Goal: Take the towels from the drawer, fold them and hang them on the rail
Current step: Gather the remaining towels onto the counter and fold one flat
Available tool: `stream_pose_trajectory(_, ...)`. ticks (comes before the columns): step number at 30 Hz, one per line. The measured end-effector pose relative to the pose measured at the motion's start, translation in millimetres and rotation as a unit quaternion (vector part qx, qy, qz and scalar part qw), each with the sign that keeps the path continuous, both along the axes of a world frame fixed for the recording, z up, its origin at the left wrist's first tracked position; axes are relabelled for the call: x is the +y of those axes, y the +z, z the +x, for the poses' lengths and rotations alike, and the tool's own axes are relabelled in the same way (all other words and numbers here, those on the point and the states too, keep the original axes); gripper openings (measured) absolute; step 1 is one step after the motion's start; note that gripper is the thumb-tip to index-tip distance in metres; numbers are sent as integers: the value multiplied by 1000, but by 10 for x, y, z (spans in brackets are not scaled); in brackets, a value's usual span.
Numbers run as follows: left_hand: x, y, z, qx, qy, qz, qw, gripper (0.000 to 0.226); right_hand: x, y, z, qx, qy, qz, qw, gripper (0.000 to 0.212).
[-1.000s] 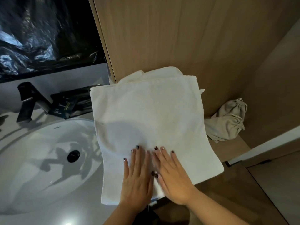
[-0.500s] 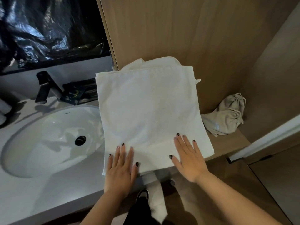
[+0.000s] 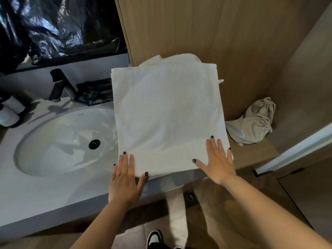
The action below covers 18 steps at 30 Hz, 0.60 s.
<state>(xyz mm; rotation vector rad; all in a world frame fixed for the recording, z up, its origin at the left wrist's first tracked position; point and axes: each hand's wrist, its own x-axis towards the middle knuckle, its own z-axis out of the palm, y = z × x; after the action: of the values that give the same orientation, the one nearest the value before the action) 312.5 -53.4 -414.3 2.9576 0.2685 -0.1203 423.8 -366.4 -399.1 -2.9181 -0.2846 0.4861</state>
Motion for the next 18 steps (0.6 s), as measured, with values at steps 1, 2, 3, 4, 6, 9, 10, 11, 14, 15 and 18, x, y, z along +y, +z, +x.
stream_pose_trajectory(1, 28, -12, -18, -3, -8, -4, 1000, 92, -22, 10, 6, 9, 7, 0, 1000, 104)
stream_pose_trajectory(2, 59, -23, -36, -8, -17, -3, 1000, 90, -48, 28, 13, 15, 18, -1, 1000, 105)
stream_pose_trajectory(3, 88, -31, -55, -11, -29, 2, 1000, 89, -76, 56, 17, 19, 31, -5, 999, 106)
stream_pose_trajectory(4, 111, -29, -80, -9, -40, 8, 999, 87, -105, 88, 16, 21, 46, -11, 999, 108)
stream_pose_trajectory(6, 148, -33, -129, -11, -54, 12, 998, 87, -159, 140, -1, 6, 72, -39, 997, 104)
stream_pose_trajectory(9, 172, 16, -183, -16, -65, 19, 998, 90, -227, 182, -49, -25, 82, -49, 995, 93)
stream_pose_trajectory(10, 173, 51, -196, -23, -72, 20, 997, 90, -255, 194, -62, -27, 83, -45, 995, 92)
stream_pose_trajectory(11, 185, 84, -211, -31, -79, 16, 996, 88, -287, 207, -70, -27, 86, -41, 995, 90)
stream_pose_trajectory(14, 253, 220, -273, -39, -120, 28, 992, 87, -402, 260, -72, -36, 99, -45, 993, 74)
stream_pose_trajectory(15, 273, 236, -298, -51, -142, 43, 988, 84, -453, 286, -72, -40, 103, -49, 993, 67)
stream_pose_trajectory(18, 290, 286, -366, -112, -167, 65, 977, 49, -621, 383, -117, -64, 89, -25, 994, 48)
